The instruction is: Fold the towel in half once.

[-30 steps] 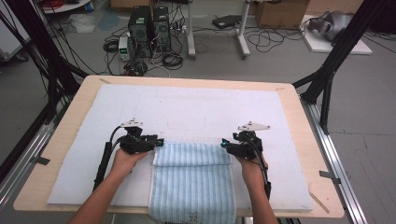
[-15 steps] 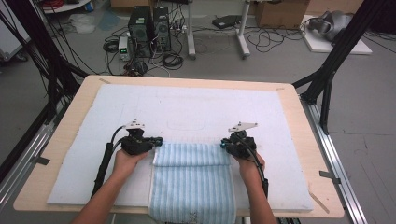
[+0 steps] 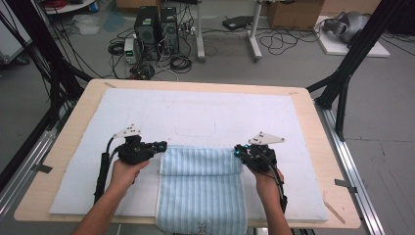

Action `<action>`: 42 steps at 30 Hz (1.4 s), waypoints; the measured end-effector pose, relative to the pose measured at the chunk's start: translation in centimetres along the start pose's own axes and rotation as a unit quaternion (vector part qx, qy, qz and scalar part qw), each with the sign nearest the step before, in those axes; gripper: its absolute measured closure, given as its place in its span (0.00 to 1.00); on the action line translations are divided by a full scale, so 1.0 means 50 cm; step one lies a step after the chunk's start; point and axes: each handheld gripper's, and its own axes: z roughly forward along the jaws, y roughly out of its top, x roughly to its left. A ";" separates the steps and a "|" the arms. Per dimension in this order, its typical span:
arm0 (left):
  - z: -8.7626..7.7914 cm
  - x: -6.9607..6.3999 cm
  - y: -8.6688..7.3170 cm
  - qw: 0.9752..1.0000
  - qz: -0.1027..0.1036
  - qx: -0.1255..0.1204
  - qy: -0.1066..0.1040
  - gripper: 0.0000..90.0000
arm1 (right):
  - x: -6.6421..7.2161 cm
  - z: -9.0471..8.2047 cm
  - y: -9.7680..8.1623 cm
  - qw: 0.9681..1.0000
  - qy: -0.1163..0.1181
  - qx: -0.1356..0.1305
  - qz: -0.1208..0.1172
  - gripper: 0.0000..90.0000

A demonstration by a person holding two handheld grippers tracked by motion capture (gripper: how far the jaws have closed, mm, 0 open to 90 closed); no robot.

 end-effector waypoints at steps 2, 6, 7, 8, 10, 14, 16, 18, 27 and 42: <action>-0.011 -0.009 -0.006 1.000 0.009 0.002 -0.006 0.95 | 0.008 -0.015 -0.007 1.000 0.005 -0.010 0.002 0.92; -0.034 -0.022 -0.024 1.000 0.010 -0.003 -0.021 0.95 | 0.028 -0.046 -0.023 1.000 0.019 -0.025 -0.006 0.92; -0.038 -0.026 -0.030 1.000 0.010 -0.002 -0.023 0.95 | 0.033 -0.052 -0.027 0.999 0.021 -0.029 -0.009 0.92; -0.043 -0.030 -0.036 1.000 0.013 0.000 -0.025 0.95 | 0.038 -0.058 -0.032 0.999 0.025 -0.031 -0.012 0.92; -0.051 -0.037 -0.050 0.999 0.011 -0.001 -0.032 0.95 | 0.050 -0.067 -0.044 0.999 0.027 -0.030 -0.014 0.92; -0.066 -0.057 -0.078 0.999 0.019 0.009 -0.046 0.95 | 0.068 -0.080 -0.071 0.999 0.032 -0.031 -0.018 0.92; -0.072 -0.068 -0.090 0.998 0.024 0.014 -0.054 0.95 | 0.076 -0.089 -0.085 0.999 0.036 -0.033 -0.015 0.92; -0.073 -0.075 -0.100 0.998 0.029 0.022 -0.055 0.94 | 0.083 -0.096 -0.100 0.999 0.036 -0.029 -0.016 0.92; -0.074 -0.084 -0.135 0.996 0.037 0.055 -0.064 0.93 | 0.102 -0.105 -0.155 0.999 0.045 -0.008 -0.011 0.90; -0.054 -0.023 -0.068 1.000 0.010 -0.011 0.005 0.41 | 0.054 -0.108 -0.105 0.998 -0.001 -0.052 0.038 0.49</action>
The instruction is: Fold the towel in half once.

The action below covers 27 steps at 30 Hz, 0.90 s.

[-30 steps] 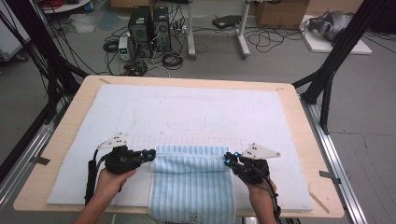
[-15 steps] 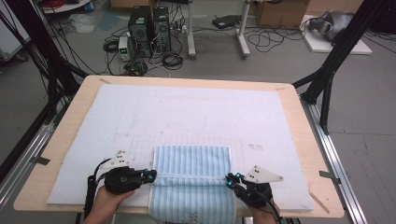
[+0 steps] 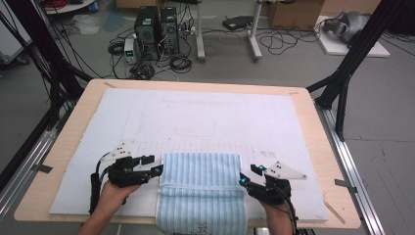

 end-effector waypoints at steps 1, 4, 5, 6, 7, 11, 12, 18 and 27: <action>0.005 0.006 0.005 1.000 0.000 0.000 0.009 0.40 | -0.006 0.006 0.006 1.000 -0.009 0.001 0.002 0.46; 0.029 0.027 0.017 0.999 0.000 0.019 0.032 0.40 | -0.023 0.033 0.020 1.000 -0.022 0.017 0.009 0.43; 0.038 0.032 0.021 0.999 0.001 0.025 0.038 0.40 | -0.029 0.046 0.025 0.999 -0.027 0.025 0.010 0.43; 0.044 0.035 0.023 0.999 0.000 0.028 0.040 0.40 | -0.034 0.057 0.028 0.999 -0.028 0.029 0.012 0.42; 0.051 0.037 0.026 0.999 -0.001 0.030 0.044 0.39 | -0.036 0.065 0.030 0.999 -0.029 0.035 0.013 0.41; 0.086 0.046 0.024 0.995 -0.005 0.072 0.071 0.38 | -0.043 0.110 0.037 0.997 -0.033 0.068 0.005 0.41; 0.095 0.045 0.024 0.994 -0.005 0.084 0.075 0.39 | -0.044 0.117 0.038 0.997 -0.034 0.074 0.003 0.41; 0.121 0.029 0.023 0.988 0.044 0.119 0.090 0.50 | -0.051 0.159 0.046 0.992 -0.036 0.121 0.001 0.45; 0.120 0.013 0.013 0.984 0.090 0.110 0.104 0.95 | -0.041 0.169 0.032 0.991 -0.002 0.137 -0.002 0.88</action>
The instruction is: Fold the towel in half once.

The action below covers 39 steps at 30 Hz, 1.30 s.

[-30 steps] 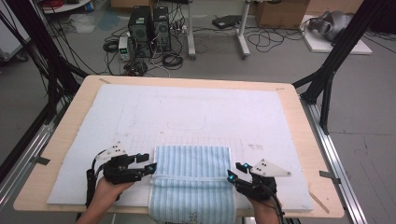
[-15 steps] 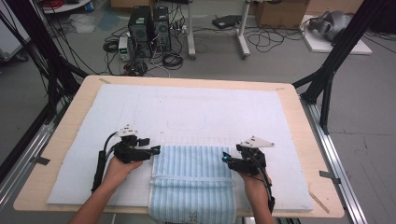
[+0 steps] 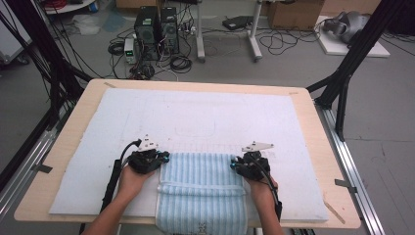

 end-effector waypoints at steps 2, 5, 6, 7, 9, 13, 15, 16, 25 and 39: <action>0.000 0.006 0.002 1.000 -0.014 -0.001 -0.003 0.95 | 0.002 0.000 0.000 1.000 0.006 0.001 -0.002 0.92; 0.004 0.014 0.014 1.000 -0.027 -0.006 -0.004 0.95 | 0.001 0.001 0.005 1.000 0.002 -0.006 -0.008 0.93; 0.006 0.019 0.018 0.999 -0.033 -0.013 -0.007 0.95 | -0.002 0.001 0.008 1.000 0.000 -0.009 -0.007 0.94; 0.007 0.025 0.023 0.999 -0.040 -0.021 -0.008 0.95 | -0.007 0.002 0.013 1.000 -0.003 -0.010 -0.006 0.94; 0.011 0.039 0.038 0.998 -0.049 -0.027 -0.015 0.95 | -0.017 0.002 0.022 1.000 -0.006 -0.016 0.002 0.94; 0.015 0.061 0.074 0.997 -0.053 -0.044 -0.017 0.95 | -0.027 0.012 0.044 0.999 -0.027 -0.028 0.000 0.94; 0.019 0.073 0.087 0.997 -0.058 -0.055 -0.019 0.95 | -0.032 0.020 0.052 0.999 -0.033 -0.031 0.002 0.94; 0.022 0.078 0.092 0.997 -0.059 -0.056 -0.019 0.95 | -0.036 0.025 0.057 0.999 -0.036 -0.034 0.004 0.94; 0.040 0.112 0.095 0.993 -0.071 -0.098 -0.007 0.95 | -0.056 0.046 0.097 0.998 -0.048 -0.051 -0.002 0.94; 0.066 0.135 0.079 0.991 -0.099 -0.086 -0.010 0.94 | -0.060 0.082 0.126 0.996 -0.072 -0.049 0.007 0.91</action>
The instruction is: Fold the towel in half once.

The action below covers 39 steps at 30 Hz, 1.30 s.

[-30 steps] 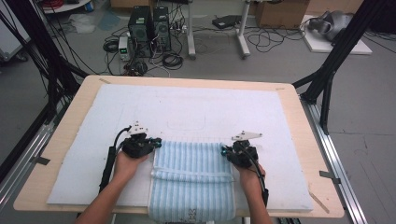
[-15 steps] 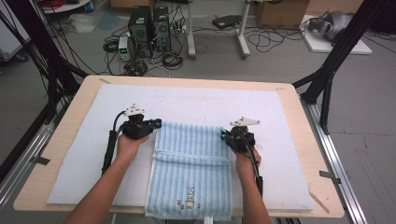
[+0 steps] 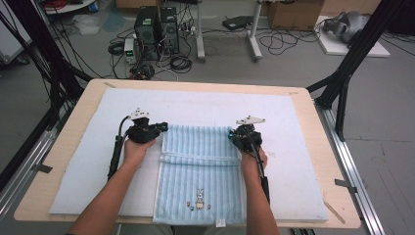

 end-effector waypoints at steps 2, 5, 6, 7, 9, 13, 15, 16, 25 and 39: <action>0.002 0.004 -0.003 1.000 -0.021 0.011 0.003 0.74 | 0.000 -0.002 -0.002 1.000 -0.004 0.002 0.007 0.80; -0.011 0.002 -0.002 0.999 -0.034 0.015 -0.003 0.55 | -0.003 -0.012 -0.002 1.000 -0.001 -0.006 0.017 0.69; -0.016 0.000 -0.001 0.999 -0.030 0.016 -0.007 0.54 | -0.004 -0.018 -0.002 1.000 0.001 -0.008 0.018 0.67; -0.022 -0.003 0.000 0.999 -0.027 0.015 -0.009 0.53 | -0.004 -0.022 -0.002 1.000 0.000 -0.010 0.016 0.65; -0.035 -0.007 -0.001 1.000 -0.025 0.010 -0.016 0.52 | -0.003 -0.034 -0.003 1.000 0.006 -0.016 0.016 0.63; -0.059 -0.011 -0.012 0.999 -0.021 0.018 -0.030 0.55 | 0.006 -0.056 -0.010 1.000 0.019 -0.023 0.009 0.58; -0.069 -0.012 -0.018 0.999 -0.024 0.017 -0.033 0.56 | 0.007 -0.067 -0.013 0.999 0.029 -0.026 0.010 0.55; -0.075 -0.014 -0.019 0.999 -0.025 0.016 -0.035 0.56 | 0.007 -0.073 -0.013 0.999 0.034 -0.028 0.009 0.55; -0.091 -0.044 -0.036 0.997 0.001 0.035 -0.075 0.54 | 0.003 -0.111 -0.034 0.997 0.071 -0.028 0.011 0.63; -0.097 -0.083 -0.084 0.993 0.025 0.073 -0.090 0.71 | 0.034 -0.124 -0.105 0.992 0.124 -0.002 -0.014 0.69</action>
